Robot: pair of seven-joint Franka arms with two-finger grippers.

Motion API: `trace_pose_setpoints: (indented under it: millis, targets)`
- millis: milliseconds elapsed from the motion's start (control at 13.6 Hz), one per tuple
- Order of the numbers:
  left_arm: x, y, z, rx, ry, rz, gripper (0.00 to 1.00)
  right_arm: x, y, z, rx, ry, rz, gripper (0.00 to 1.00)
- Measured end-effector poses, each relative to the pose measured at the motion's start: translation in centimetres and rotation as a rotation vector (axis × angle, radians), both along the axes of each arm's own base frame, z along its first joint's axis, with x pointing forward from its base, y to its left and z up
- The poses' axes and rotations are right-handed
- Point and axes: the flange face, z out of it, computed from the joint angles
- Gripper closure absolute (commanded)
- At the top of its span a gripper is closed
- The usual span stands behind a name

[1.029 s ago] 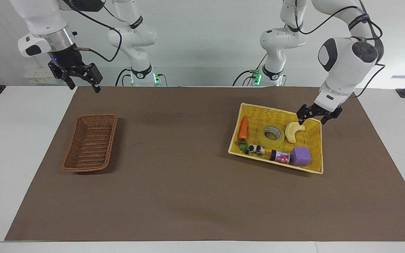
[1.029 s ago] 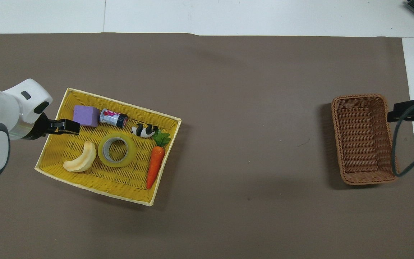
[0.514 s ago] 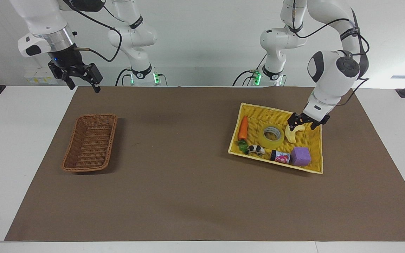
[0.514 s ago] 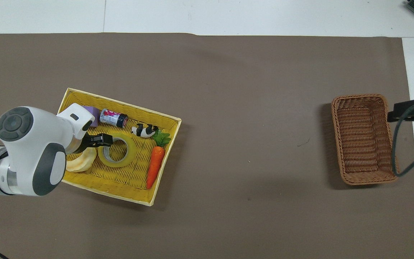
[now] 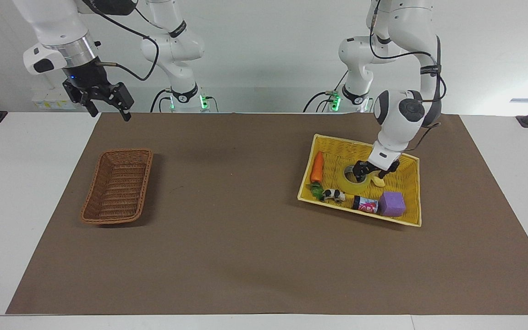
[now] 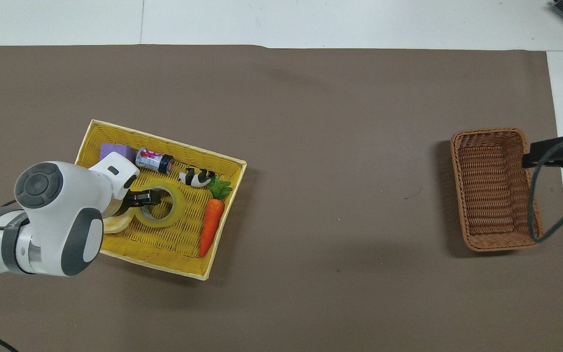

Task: Move tape to another basket
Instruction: 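Reach the left gripper into the yellow basket and grasp the tape roll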

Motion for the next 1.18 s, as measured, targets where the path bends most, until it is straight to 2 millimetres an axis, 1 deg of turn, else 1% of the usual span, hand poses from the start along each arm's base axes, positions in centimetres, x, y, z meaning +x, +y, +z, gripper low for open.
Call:
trace_pose_setpoints:
  millis: [147,441,661,808,882,955,1029,1102,1176]
  targets:
    - [-0.1,-0.5,0.1,0.000,-0.001,-0.016,0.08,0.0,0.2,0.0,0.000,0.000,0.003,0.00]
    - [-0.6,-3.1,0.2,0.000,-0.012,-0.146,0.03,0.0,0.2,0.1,0.000,-0.003,0.003,0.00]
    - [-0.6,-3.8,0.4,-0.001,-0.021,-0.196,0.00,0.2,0.1,0.2,-0.001,-0.017,0.002,0.00]
    - [-0.7,-4.6,0.5,0.000,-0.028,-0.254,0.00,0.4,0.1,0.4,-0.002,-0.038,0.002,0.00]
    - [-0.8,-5.1,0.5,0.000,-0.029,-0.297,0.05,0.4,0.1,0.4,-0.002,-0.041,0.001,0.00]
    - [-0.9,-5.4,0.5,0.001,-0.029,-0.324,0.17,0.4,0.1,0.4,-0.002,-0.041,0.001,0.00]
    - [-1.0,-5.5,0.5,0.002,-0.028,-0.336,0.52,0.4,0.1,0.4,-0.002,-0.041,0.001,0.00]
    - [-1.1,-5.5,0.4,0.002,-0.022,-0.341,0.75,0.4,0.1,0.4,-0.002,-0.041,0.001,0.00]
    - [-1.2,-5.4,0.3,0.004,-0.012,-0.342,0.88,0.4,0.1,0.4,-0.002,-0.041,0.001,0.00]
